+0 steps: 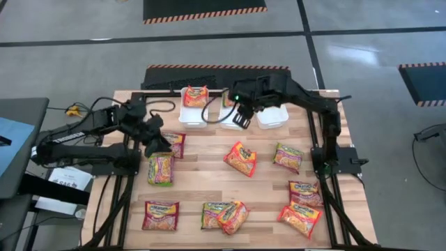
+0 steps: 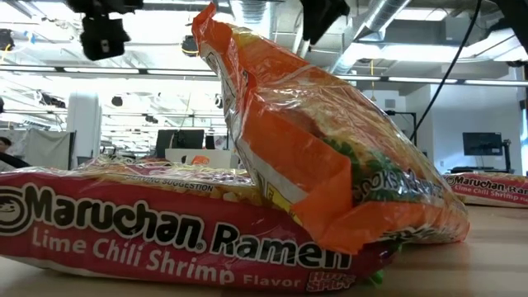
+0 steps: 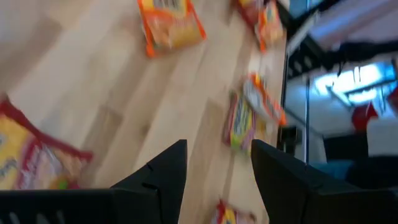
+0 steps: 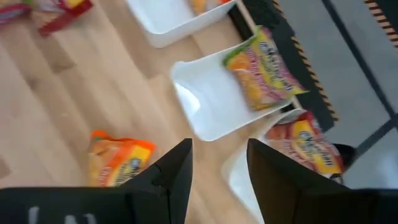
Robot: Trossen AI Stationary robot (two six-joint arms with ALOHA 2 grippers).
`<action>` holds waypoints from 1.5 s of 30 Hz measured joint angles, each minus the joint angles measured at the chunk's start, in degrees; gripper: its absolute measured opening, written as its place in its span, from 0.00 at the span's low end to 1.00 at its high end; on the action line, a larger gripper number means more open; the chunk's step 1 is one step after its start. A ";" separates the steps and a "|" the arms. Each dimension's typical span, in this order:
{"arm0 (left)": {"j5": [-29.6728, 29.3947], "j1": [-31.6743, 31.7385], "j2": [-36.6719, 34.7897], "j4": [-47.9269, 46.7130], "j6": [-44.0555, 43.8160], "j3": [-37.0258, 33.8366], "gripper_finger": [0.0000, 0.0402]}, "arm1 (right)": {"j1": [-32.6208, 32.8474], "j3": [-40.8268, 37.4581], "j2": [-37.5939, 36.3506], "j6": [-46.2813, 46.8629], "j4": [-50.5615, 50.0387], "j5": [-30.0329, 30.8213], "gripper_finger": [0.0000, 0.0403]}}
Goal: Sort Maruchan noodles
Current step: Put the red noodle pack into the right white bin
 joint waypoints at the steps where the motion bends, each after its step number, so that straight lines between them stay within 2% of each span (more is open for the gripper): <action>1: 0.26 -1.13 0.00 -1.17 0.13 0.00 0.41 | 0.96 0.00 0.00 0.89 0.00 -0.19 0.43; 13: 1.02 -15.88 0.00 -5.77 0.00 0.00 0.41 | 12.49 0.00 0.00 13.08 0.24 -1.08 0.43; 19: -2.67 -22.48 1.67 -5.28 0.20 0.00 0.41 | 15.35 0.00 0.00 16.43 3.23 -0.98 0.43; 25: -10.21 -27.47 7.94 -4.03 1.97 0.00 0.41 | 16.16 0.00 0.00 16.52 7.32 -0.92 0.43; 28: -11.16 -28.61 11.44 -3.29 3.10 0.00 0.41 | 16.13 0.00 0.00 16.50 7.32 -0.90 0.43; 33: -8.73 -30.18 17.37 -2.59 3.09 -0.02 0.41 | 16.13 0.00 0.00 16.05 7.16 -0.88 0.43; 41: -1.37 -34.31 27.32 -1.33 4.52 -0.02 0.41 | 16.42 0.00 0.02 13.58 7.10 -2.04 0.43; 45: -1.04 -35.45 31.65 0.19 4.48 -0.02 0.41 | 16.91 0.00 0.04 13.44 6.53 -2.21 0.43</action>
